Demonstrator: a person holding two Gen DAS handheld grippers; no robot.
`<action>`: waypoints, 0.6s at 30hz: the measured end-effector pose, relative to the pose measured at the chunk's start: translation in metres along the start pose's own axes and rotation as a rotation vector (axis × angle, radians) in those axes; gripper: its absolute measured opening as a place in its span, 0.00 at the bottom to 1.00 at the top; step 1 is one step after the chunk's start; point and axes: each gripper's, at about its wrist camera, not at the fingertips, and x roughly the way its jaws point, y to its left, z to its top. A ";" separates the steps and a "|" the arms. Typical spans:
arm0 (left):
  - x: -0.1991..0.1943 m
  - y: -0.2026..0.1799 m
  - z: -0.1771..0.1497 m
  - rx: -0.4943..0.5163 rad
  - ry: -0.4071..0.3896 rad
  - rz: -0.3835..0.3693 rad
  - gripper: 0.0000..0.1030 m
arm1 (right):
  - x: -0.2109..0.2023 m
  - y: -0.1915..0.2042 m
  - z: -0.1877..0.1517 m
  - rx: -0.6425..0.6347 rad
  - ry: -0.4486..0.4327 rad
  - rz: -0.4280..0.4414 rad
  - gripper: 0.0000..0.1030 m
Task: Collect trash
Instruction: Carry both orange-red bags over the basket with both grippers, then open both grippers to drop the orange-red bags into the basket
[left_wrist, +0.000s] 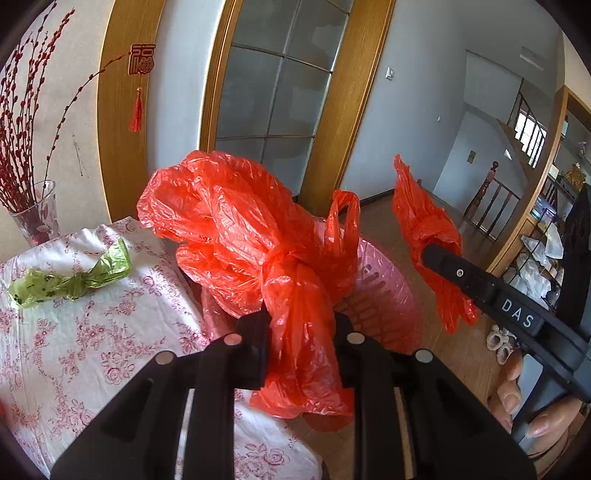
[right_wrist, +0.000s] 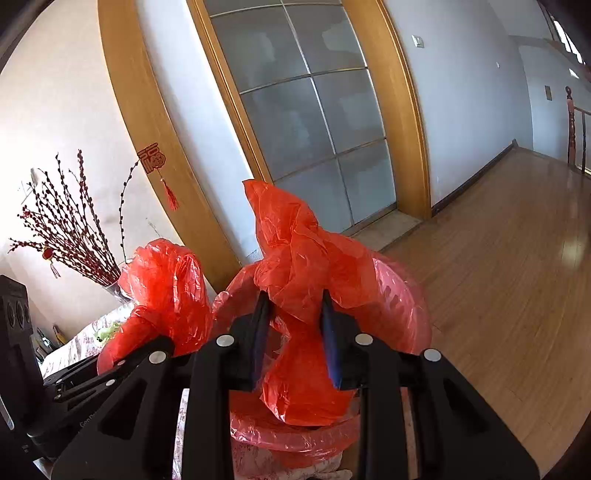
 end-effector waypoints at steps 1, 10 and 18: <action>0.003 -0.001 0.000 0.001 0.000 -0.004 0.21 | 0.000 -0.001 0.001 0.003 -0.002 0.001 0.27; 0.037 -0.012 0.006 0.021 0.041 -0.029 0.21 | 0.013 -0.012 0.011 0.026 -0.011 -0.002 0.27; 0.055 -0.010 0.003 0.020 0.071 -0.018 0.35 | 0.029 -0.023 0.011 0.068 0.026 0.010 0.40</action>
